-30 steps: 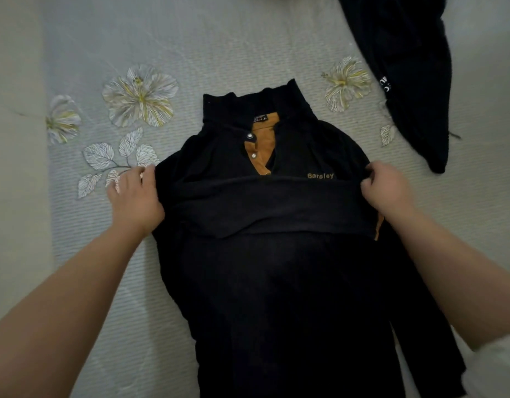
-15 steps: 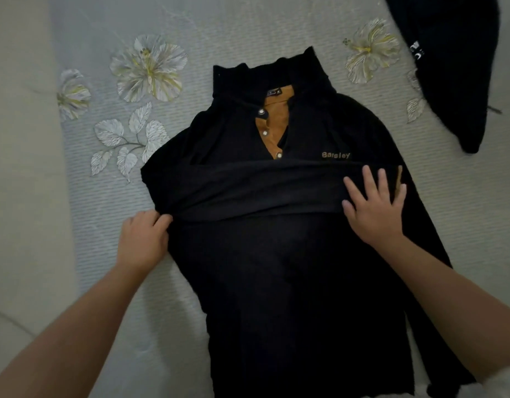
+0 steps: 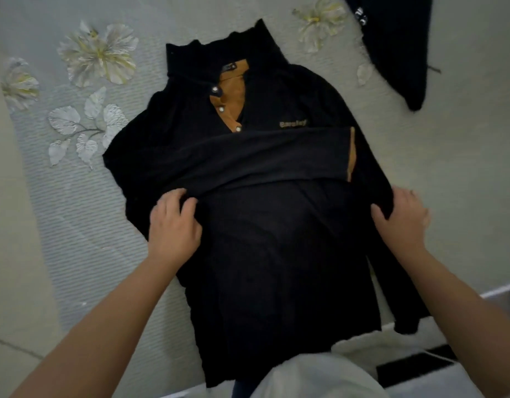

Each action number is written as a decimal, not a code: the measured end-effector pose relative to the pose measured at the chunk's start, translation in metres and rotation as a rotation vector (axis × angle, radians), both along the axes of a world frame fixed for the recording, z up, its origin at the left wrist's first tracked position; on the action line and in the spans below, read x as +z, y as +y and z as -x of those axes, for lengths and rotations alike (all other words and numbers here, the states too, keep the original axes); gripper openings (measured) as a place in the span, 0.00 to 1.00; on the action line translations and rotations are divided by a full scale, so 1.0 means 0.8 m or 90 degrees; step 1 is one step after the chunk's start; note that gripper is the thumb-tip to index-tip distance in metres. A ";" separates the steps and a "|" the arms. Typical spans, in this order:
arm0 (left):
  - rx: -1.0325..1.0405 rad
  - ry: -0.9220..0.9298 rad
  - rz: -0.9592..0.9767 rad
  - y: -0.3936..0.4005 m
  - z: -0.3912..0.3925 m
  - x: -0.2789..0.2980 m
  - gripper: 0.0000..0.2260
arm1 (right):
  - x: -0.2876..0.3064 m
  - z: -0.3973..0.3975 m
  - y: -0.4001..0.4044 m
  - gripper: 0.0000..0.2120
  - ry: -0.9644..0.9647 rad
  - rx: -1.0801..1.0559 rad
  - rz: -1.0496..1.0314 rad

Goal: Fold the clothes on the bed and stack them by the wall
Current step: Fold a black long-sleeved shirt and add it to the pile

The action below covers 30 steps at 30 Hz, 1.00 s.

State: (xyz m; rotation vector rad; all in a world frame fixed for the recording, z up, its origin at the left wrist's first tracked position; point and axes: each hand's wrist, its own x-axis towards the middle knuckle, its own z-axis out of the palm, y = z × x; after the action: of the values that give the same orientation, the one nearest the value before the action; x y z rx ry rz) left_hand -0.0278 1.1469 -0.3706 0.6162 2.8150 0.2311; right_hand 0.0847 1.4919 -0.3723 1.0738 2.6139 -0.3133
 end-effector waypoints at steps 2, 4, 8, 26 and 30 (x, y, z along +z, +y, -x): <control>-0.086 -0.002 -0.048 0.031 -0.026 -0.004 0.16 | 0.003 -0.052 0.011 0.26 -0.094 -0.044 -0.012; -0.131 -0.066 -0.044 0.064 -0.054 -0.011 0.19 | 0.000 -0.092 0.015 0.24 -0.165 -0.051 -0.005; -0.121 -0.203 0.069 0.114 -0.093 -0.043 0.29 | -0.008 -0.123 0.029 0.18 -0.138 -0.089 0.052; -0.118 -0.292 0.185 0.131 -0.089 -0.030 0.30 | 0.104 0.052 0.145 0.09 0.311 -0.321 0.274; 0.110 -0.249 -0.095 0.104 -0.077 0.007 0.28 | 0.161 0.132 0.042 0.13 0.486 -0.208 0.499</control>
State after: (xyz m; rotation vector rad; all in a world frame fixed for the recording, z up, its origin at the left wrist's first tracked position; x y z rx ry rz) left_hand 0.0340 1.2303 -0.3648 0.3139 2.4828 0.5365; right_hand -0.0211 1.5252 -0.2439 1.1957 2.3891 -1.9452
